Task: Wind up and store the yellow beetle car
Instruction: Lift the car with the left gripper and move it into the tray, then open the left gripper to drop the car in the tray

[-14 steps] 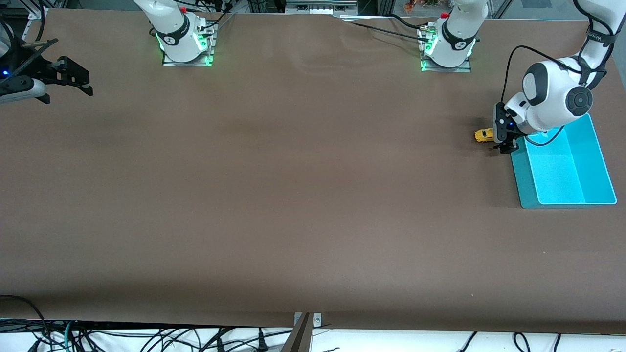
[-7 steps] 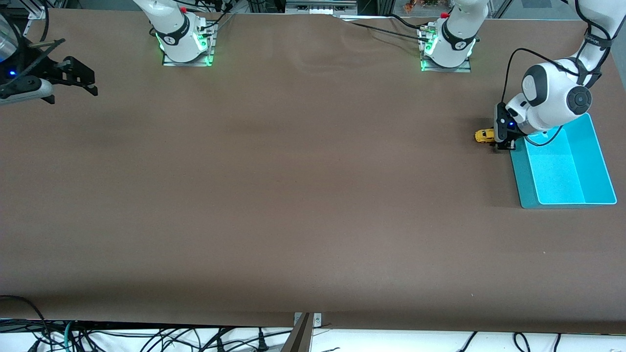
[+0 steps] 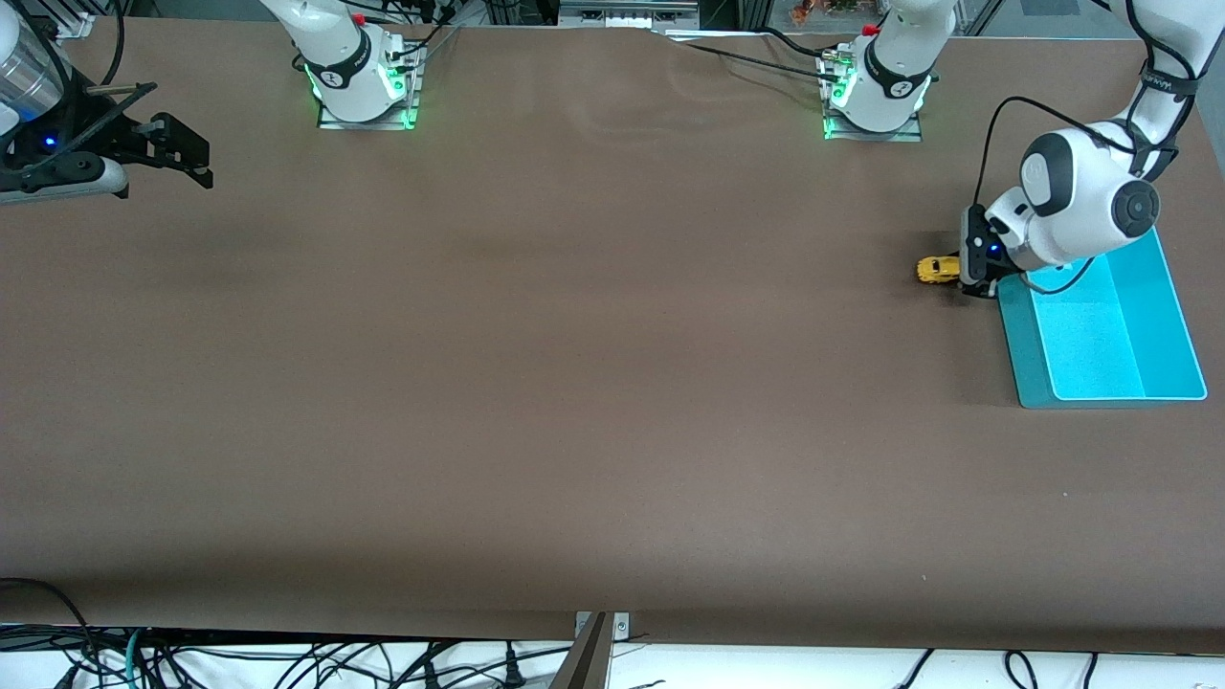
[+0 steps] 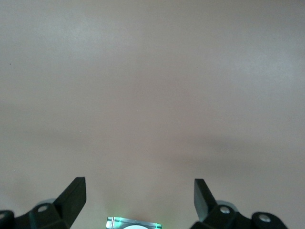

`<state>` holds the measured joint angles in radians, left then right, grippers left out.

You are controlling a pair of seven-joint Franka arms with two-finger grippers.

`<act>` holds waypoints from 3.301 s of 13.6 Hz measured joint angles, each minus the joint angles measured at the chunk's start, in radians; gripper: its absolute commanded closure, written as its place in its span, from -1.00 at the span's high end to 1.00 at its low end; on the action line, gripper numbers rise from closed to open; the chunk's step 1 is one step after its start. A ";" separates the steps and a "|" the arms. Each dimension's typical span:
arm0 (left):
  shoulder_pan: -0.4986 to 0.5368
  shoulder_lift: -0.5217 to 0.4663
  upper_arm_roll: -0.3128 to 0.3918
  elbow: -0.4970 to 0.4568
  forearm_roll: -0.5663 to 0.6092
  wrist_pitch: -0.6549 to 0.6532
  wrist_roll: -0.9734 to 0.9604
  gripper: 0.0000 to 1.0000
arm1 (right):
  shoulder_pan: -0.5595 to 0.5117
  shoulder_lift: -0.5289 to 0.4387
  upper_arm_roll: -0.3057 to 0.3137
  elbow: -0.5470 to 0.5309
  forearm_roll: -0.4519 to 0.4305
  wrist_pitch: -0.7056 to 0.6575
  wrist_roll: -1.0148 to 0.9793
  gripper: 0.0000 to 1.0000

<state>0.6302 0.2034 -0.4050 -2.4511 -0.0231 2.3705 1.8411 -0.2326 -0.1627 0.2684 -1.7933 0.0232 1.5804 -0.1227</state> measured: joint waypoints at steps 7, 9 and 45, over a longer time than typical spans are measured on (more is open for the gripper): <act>-0.007 0.013 -0.074 0.468 0.058 -0.543 -0.089 -0.65 | -0.007 0.024 -0.017 0.003 0.000 0.029 0.041 1.00; -0.001 0.050 -0.051 0.596 0.184 -0.626 -0.099 -0.61 | -0.006 0.025 -0.016 0.003 0.000 0.036 0.073 1.00; -0.541 -0.029 0.088 1.002 0.057 -0.972 -1.274 1.00 | -0.007 0.027 -0.017 0.006 0.000 0.038 0.081 1.00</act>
<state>0.0896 0.1743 -0.3168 -1.4492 0.0343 1.3986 0.5675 -0.2392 -0.1355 0.2518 -1.7874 0.0232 1.6181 -0.0413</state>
